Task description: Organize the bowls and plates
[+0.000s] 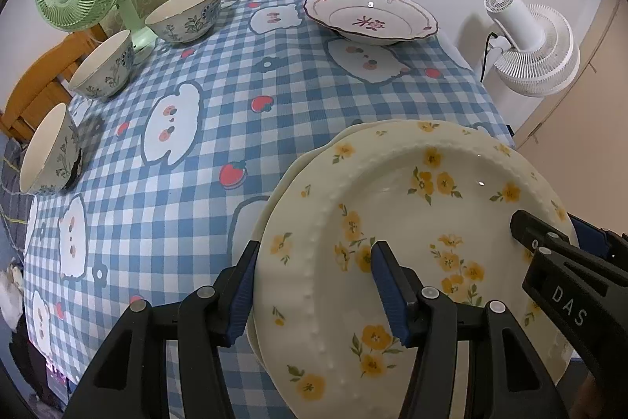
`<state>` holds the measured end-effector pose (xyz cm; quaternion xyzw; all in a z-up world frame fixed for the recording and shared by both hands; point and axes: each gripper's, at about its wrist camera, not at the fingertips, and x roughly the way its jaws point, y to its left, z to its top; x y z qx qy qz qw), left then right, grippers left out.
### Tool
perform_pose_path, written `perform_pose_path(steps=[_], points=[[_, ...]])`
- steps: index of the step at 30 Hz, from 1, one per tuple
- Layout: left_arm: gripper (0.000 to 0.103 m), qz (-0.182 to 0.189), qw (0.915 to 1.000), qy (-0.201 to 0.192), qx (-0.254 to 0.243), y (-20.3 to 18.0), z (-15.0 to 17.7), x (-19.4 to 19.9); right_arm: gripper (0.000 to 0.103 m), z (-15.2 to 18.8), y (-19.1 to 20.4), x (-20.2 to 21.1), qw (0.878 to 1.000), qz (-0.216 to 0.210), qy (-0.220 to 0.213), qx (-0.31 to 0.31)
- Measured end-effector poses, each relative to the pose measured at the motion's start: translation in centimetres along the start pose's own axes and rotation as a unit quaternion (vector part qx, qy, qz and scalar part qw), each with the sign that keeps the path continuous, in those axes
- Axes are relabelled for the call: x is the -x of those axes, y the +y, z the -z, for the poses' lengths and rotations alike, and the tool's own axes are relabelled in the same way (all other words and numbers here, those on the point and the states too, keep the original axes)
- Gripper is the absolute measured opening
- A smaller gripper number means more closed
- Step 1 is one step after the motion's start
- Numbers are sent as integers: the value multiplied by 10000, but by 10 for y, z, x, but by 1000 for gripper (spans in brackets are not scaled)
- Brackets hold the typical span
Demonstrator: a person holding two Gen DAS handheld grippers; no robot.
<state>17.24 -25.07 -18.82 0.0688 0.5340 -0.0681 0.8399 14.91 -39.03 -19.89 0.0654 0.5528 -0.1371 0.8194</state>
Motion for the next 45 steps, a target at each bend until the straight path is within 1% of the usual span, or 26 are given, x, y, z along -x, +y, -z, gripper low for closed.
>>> perform_pose_path(steps=[9, 20, 24, 31, 39, 43, 45], points=[[57, -233, 9997, -25, -76, 3, 3, 0, 53, 7, 3, -5, 9997, -191, 95, -145], [58, -397, 9991, -126, -69, 1, 5, 0, 54, 7, 4, -6, 9997, -193, 65, -169], [58, -530, 9983, -163, -172, -4, 7, -2, 54, 8, 7, -9, 9999, -89, 45, -30], [59, -652, 9975, -187, -196, -7, 6, -5, 54, 5, 9, -12, 10000, -82, 7, 25], [69, -638, 9976, -167, -220, -12, 4, -8, 54, 4, 9, -13, 9998, -179, 17, 51], [73, -540, 9983, -113, -183, -11, 3, -8, 54, 2, 4, -13, 9993, -372, 73, -11], [78, -423, 9990, -46, -136, -9, 2, -7, 55, 1, 2, -11, 9989, -470, 82, -28]])
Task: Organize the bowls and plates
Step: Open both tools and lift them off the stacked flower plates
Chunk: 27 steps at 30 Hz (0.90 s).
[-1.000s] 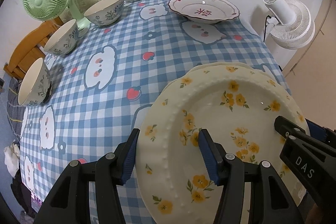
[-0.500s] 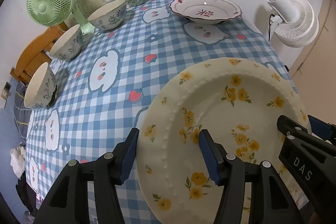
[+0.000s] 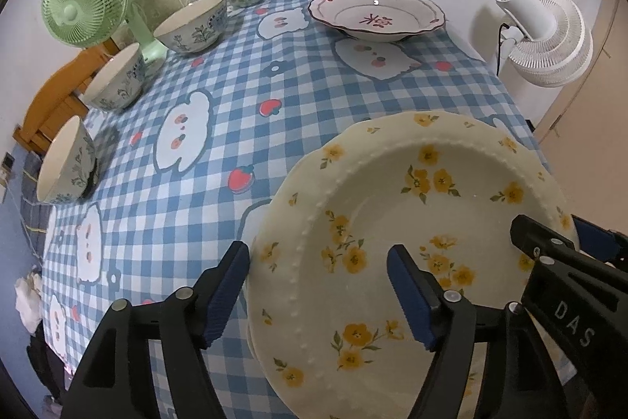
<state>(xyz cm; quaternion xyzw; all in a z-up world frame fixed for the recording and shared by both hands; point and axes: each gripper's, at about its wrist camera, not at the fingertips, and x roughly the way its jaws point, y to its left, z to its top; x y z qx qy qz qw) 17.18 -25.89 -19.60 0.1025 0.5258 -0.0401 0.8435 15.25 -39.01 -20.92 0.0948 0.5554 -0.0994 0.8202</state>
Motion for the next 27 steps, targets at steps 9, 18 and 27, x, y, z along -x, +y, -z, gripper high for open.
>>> perform_pose_path(steps=[9, 18, 27], points=[[90, 398, 9991, 13, 153, 8, -4, 24, 77, -6, 8, 40, 9983, -158, -483, 276], [97, 533, 9971, -519, 185, 24, -17, 72, 86, -7, 25, 90, 9944, -261, -978, 309], [97, 695, 9925, -974, 250, 49, -26, 115, 90, -9, 47, 142, 9877, -251, -1519, 264]])
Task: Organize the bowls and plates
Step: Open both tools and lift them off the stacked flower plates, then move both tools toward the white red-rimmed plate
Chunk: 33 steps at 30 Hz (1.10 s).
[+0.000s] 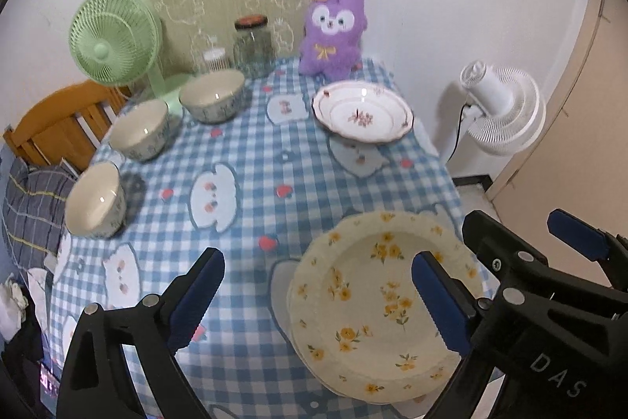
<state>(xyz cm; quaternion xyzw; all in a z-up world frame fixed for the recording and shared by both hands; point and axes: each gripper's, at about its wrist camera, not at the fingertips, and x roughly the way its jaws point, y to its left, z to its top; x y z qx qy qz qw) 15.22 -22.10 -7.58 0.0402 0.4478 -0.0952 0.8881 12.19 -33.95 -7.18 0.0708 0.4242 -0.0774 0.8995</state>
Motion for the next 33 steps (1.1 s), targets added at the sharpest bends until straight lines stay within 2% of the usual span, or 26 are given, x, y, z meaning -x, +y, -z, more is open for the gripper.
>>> perform_pose_path(steps=[14, 24, 33], points=[[97, 106, 9986, -518, -22, 32, -25, 47, 90, -22, 39, 57, 9974, 122, -710, -32], [97, 217, 9975, -665, -135, 43, -43, 55, 90, -35, 53, 65, 9966, 351, -741, -96], [97, 145, 9969, -746, -181, 31, -67, 42, 90, -59, 41, 48, 9968, 244, -736, -168]])
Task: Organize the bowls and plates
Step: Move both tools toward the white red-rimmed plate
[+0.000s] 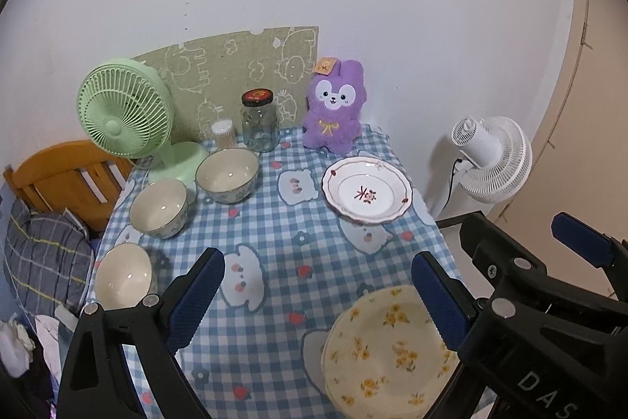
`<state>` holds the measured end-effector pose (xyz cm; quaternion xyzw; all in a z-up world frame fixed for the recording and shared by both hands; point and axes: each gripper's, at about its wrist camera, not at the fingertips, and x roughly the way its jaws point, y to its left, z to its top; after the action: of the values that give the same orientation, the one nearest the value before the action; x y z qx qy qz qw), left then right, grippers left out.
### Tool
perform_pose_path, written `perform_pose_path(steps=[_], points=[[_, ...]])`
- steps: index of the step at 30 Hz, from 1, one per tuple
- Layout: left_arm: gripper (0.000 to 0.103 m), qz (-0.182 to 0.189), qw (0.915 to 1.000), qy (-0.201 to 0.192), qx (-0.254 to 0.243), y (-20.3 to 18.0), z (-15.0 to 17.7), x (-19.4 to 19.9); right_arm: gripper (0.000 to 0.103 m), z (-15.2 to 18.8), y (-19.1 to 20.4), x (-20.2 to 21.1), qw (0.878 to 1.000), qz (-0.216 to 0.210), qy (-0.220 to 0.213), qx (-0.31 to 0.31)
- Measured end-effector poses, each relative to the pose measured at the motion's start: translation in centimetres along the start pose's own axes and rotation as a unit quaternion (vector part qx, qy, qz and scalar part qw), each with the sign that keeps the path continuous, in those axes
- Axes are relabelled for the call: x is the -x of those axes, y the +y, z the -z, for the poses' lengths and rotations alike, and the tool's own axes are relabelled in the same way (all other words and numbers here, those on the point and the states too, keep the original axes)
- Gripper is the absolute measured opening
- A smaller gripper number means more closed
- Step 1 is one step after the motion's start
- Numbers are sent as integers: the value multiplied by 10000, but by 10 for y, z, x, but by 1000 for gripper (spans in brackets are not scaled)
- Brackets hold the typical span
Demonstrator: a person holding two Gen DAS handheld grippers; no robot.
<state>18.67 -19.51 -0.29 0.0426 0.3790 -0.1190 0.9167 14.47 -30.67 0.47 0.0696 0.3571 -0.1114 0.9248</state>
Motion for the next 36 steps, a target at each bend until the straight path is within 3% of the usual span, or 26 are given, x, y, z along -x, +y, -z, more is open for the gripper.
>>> perform_pose_path(steps=[19, 36], points=[[96, -436, 9986, 81, 291, -46, -70, -98, 90, -85, -48, -112, 9990, -325, 159, 260], [92, -755, 9945, 265, 677, -47, -113, -188, 89, -131, -44, -209, 9963, -644, 295, 494]])
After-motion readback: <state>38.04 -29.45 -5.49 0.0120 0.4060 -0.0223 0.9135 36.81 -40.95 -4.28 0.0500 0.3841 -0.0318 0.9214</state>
